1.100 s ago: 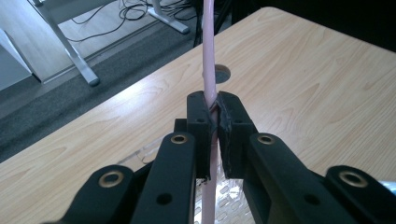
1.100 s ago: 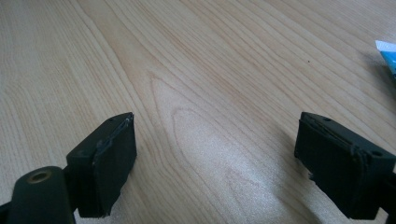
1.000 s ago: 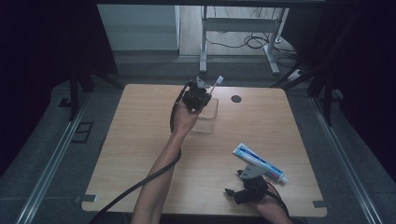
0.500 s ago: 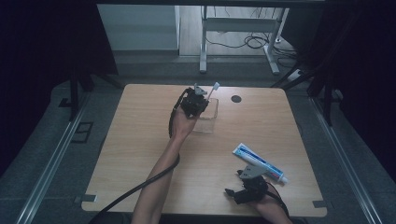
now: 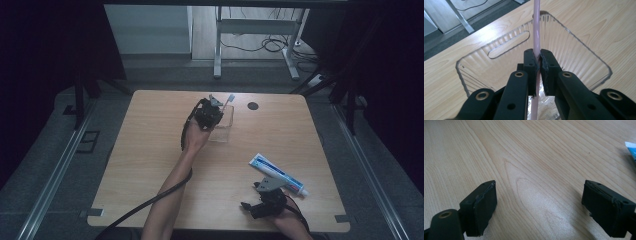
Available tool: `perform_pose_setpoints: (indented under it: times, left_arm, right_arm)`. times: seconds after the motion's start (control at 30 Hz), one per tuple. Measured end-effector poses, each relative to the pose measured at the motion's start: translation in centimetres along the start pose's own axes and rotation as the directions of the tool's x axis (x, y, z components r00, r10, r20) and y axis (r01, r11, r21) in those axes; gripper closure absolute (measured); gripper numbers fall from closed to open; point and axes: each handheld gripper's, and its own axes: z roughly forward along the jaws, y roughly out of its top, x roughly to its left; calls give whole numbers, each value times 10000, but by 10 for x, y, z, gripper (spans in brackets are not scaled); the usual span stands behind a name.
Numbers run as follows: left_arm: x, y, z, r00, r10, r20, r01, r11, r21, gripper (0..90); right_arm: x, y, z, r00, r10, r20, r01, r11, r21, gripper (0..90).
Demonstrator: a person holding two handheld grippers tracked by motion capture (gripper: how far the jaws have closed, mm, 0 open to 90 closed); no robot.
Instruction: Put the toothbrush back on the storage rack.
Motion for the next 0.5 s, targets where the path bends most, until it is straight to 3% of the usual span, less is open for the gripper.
perform_pose_setpoints:
  times: [0.5]
  left_arm:
    - [-8,1,3,9986,332,-402,-311,9982,504,825]
  right_arm:
    - [0,0,0,10000,0,0,0,10000,1,125]
